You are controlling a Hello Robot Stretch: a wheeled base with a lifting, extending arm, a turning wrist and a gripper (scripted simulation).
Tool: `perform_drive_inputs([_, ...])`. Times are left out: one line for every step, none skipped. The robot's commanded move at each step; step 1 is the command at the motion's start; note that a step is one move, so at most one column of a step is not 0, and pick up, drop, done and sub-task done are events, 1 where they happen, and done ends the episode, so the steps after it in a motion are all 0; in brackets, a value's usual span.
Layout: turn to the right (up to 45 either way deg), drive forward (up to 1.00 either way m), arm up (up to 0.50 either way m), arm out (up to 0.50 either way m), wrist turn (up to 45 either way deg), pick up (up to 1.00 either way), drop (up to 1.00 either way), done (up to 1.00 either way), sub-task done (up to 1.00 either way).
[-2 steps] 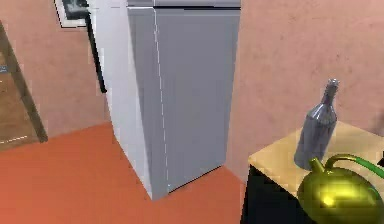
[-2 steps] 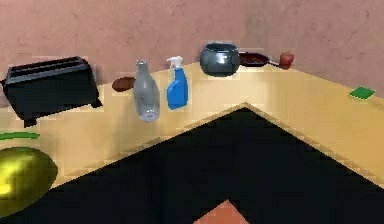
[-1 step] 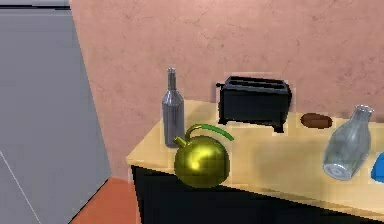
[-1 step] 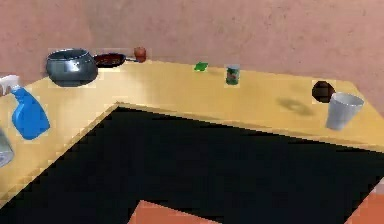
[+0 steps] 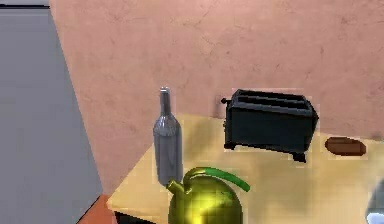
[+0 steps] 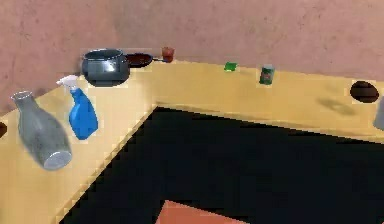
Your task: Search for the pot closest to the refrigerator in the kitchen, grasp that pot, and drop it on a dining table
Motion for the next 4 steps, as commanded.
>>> perform_drive_inputs([-45.0, 0.0, 0.0, 0.0, 0.0, 0.0, 0.0, 0.0, 0.0])
perform_drive_inputs([-33.0, 0.0, 0.0, 0.0, 0.0, 0.0, 0.0, 0.0, 0.0])
perform_drive_inputs([0.0, 0.0, 0.5, 0.0, 0.0, 0.0, 0.0, 0.0, 0.0])
perform_drive_inputs([0.0, 0.0, 0.38, 0.0, 0.0, 0.0, 0.0, 0.0, 0.0])
